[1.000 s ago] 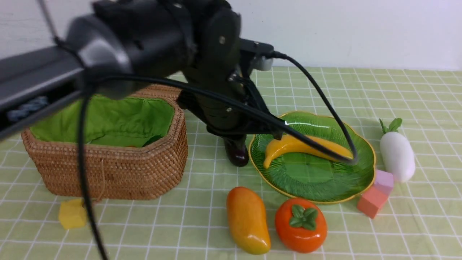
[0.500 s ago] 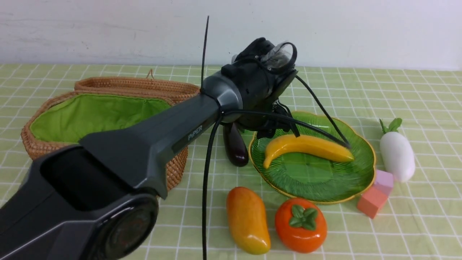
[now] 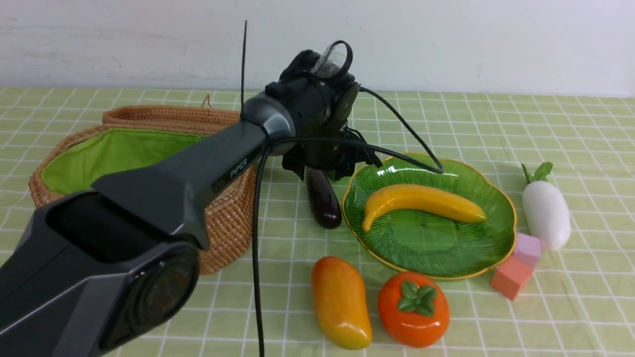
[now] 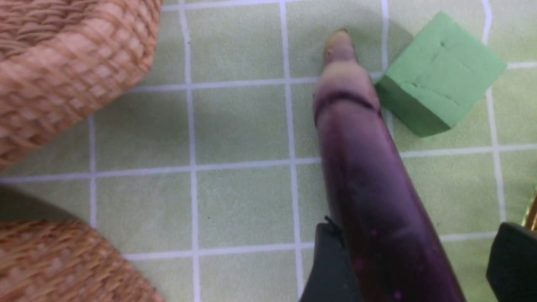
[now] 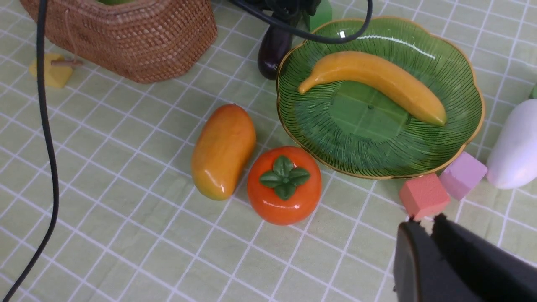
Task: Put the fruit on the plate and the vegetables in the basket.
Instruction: Use the left arm to grab an eggplant and put it into the left basket, then use the right arm to grab a mango and put it into the right plate
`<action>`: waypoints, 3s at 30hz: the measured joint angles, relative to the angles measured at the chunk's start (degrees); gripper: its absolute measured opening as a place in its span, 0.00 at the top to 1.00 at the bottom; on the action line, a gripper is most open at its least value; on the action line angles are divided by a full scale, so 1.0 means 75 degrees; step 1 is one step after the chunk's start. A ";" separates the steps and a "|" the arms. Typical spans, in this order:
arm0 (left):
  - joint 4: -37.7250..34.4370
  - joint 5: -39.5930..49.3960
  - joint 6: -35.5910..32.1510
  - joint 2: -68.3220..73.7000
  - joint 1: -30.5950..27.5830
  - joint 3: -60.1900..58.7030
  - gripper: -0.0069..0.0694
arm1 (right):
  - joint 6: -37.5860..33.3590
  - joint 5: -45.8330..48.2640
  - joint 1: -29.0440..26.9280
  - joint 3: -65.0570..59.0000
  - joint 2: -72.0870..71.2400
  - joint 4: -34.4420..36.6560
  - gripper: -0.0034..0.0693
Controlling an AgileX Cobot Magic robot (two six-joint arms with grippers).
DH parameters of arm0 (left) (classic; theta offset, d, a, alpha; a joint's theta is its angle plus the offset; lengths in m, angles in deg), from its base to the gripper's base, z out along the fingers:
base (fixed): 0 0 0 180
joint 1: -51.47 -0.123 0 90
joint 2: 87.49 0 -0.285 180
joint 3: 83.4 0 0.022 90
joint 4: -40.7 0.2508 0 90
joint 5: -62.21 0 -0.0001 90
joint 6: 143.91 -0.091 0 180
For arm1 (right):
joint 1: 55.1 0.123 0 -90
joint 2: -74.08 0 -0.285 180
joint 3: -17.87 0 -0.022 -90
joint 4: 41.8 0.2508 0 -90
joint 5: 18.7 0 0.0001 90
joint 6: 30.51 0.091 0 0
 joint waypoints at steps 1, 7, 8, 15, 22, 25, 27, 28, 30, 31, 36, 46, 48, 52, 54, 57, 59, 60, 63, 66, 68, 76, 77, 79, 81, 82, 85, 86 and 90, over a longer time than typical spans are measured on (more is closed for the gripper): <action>-0.0043 -0.0019 0.0000 0.0043 -0.0003 0.0000 0.29 | -0.0002 0.0000 0.0000 0.0000 0.0000 0.0000 0.87; 0.0035 -0.0120 -0.0051 0.0303 -0.0009 0.0000 0.29 | -0.0135 0.0000 0.0000 0.0000 0.0000 0.0000 0.87; 0.0056 -0.0102 -0.0051 0.0342 -0.0009 0.0000 0.29 | -0.0150 0.0000 0.0000 0.0000 0.0000 0.0000 0.87; 0.0150 -0.0013 -0.0051 0.0516 -0.0023 0.0000 0.34 | -0.0176 0.0000 0.0000 0.0000 0.0000 0.0011 0.86; 0.0201 -0.0005 -0.0051 0.0526 -0.0023 0.0000 0.39 | -0.0182 0.0007 0.0000 0.0000 0.0000 0.0047 0.85; 0.0239 0.0072 -0.0051 0.0526 -0.0023 0.0006 0.39 | -0.0182 0.0007 0.0000 0.0000 -0.0007 0.0047 0.85; 0.0248 0.0150 -0.0051 0.0526 -0.0023 0.0023 0.39 | -0.0182 0.0007 0.0000 0.0000 -0.0021 0.0047 0.85; 0.0256 0.0160 -0.0051 0.0516 -0.0023 0.0021 0.39 | -0.0182 0.0007 0.0000 0.0000 -0.0021 0.0047 0.85; 0.0249 0.0329 -0.0080 0.0392 -0.0023 0.0021 0.39 | -0.0197 0.0007 0.0000 0.0000 -0.0049 0.0047 0.85; 0.0243 0.0377 -0.0098 0.0256 -0.0023 0.0021 0.39 | -0.0204 0.0007 0.0000 0.0000 -0.0059 0.0047 0.85; -0.0122 0.0523 -0.0466 -0.0737 -0.0023 0.0025 0.39 | -0.0207 0.0000 0.0000 0.0000 -0.0073 0.0047 0.85; -0.0597 0.1689 -0.2855 -0.3007 -0.0034 -0.0016 0.39 | -0.0738 -0.0636 0.0000 0.0000 -0.0073 0.0405 0.85; -0.0558 0.1689 -0.3115 -0.3314 -0.0062 -0.0164 0.39 | -0.0930 -0.0676 0.0000 0.0000 -0.0073 0.0636 0.85; -0.0339 0.1689 -0.4487 -0.4718 -0.0121 -0.1323 0.39 | -0.2181 -0.0824 0.0000 0.0000 -0.0073 0.1796 0.85; -0.0322 0.1689 -0.5325 -0.5285 -0.0138 -0.1964 0.39 | -0.2830 -0.0831 0.0000 0.0000 -0.0073 0.2376 0.85; -0.0279 0.1689 -0.6244 -0.5925 -0.0138 -0.2875 0.39 | -0.3422 -0.0831 0.0000 0.0000 -0.0073 0.2951 0.85; -0.0213 0.1689 -0.6863 -0.6475 -0.0250 -0.4015 0.39 | -0.3996 -0.0772 0.0000 0.0000 -0.0073 0.3539 0.85; -0.0203 0.1689 -0.6888 -0.6544 -0.0295 -0.4102 0.39 | -0.4020 -0.0764 0.0000 0.0000 -0.0073 0.3568 0.85; -0.0196 0.1520 -0.7102 -0.6855 -0.0917 -0.5274 0.39 | -0.4267 -0.0618 0.0000 0.0000 -0.0075 0.3807 0.84; -0.0228 0.0133 -0.7819 -0.6784 -0.2017 -0.6212 0.39 | -0.4354 -0.0560 0.0000 0.0000 -0.0082 0.3845 0.84; -0.0430 -0.0676 -0.8281 -0.6537 -0.2503 -0.6487 0.39 | -0.4374 -0.0560 0.0000 0.0000 -0.0082 0.3882 0.84; -0.0711 -0.1741 -0.9068 -0.5755 -0.3109 -0.6598 0.39 | -0.4388 -0.0568 0.0000 0.0000 -0.0082 0.4165 0.83; -0.0711 -0.1741 -0.9075 -0.5747 -0.3109 -0.6598 0.39 | -0.4388 -0.0568 0.0000 0.0000 -0.0082 0.4164 0.83; -0.0711 -0.1759 -0.9092 -0.5746 -0.3109 -0.6598 0.39 | -0.4391 -0.0568 0.0000 0.0000 -0.0082 0.4186 0.83; -0.0711 -0.1776 -0.9047 -0.5809 -0.3109 -0.6598 0.28 | -0.4400 -0.0568 0.0000 0.0000 -0.0082 0.4194 0.82; -0.0711 -0.1765 -0.9003 -0.5845 -0.3109 -0.6605 0.23 | -0.4400 -0.0568 0.0000 0.0000 -0.0082 0.4194 0.82; -0.0763 -0.1665 -0.8853 -0.6076 -0.3109 -0.6608 0.08 | -0.4407 -0.0568 0.0000 0.0000 -0.0082 0.4194 0.82; -0.0856 -0.1571 -0.8772 -0.6240 -0.3109 -0.6608 0.05 | -0.4407 -0.0568 0.0000 0.0000 -0.0082 0.4194 0.82; -0.1399 -0.1367 -0.8411 -0.6823 -0.3109 -0.6608 0.06 | -0.4375 -0.0603 0.0000 0.0000 -0.0072 0.4217 0.82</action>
